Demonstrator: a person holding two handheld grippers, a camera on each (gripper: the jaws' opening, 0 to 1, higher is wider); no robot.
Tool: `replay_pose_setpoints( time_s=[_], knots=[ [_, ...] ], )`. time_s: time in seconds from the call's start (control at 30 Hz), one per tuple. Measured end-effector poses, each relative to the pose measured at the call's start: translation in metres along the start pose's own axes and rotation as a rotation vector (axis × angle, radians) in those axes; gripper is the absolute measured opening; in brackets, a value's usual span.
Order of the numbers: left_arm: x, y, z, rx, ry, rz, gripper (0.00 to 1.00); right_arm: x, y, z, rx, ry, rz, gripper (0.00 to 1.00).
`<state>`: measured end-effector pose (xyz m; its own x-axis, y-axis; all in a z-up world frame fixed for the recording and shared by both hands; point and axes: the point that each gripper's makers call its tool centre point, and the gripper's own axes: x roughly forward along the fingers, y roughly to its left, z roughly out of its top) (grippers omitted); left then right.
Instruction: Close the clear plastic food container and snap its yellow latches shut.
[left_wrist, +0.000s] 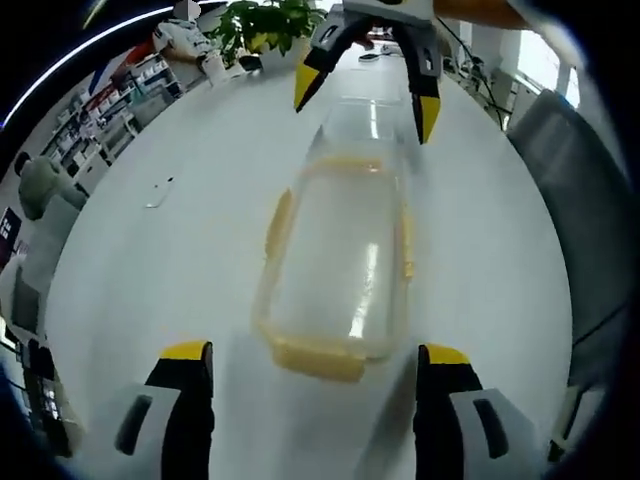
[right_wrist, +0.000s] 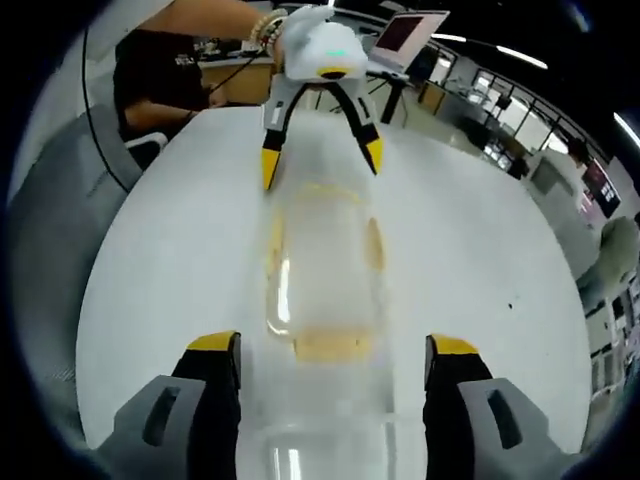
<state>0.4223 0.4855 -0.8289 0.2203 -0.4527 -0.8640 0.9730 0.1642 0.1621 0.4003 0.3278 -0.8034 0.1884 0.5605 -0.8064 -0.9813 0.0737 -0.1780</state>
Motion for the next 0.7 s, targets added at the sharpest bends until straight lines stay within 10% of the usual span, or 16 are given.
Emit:
replay_pose_setpoints(
  time_s=[0.7],
  knots=[
    [0.017, -0.006, -0.008, 0.008, 0.073, -0.133, 0.69, 0.042, 0.002, -0.017, -0.002, 0.114, 0.178, 0.65]
  ],
)
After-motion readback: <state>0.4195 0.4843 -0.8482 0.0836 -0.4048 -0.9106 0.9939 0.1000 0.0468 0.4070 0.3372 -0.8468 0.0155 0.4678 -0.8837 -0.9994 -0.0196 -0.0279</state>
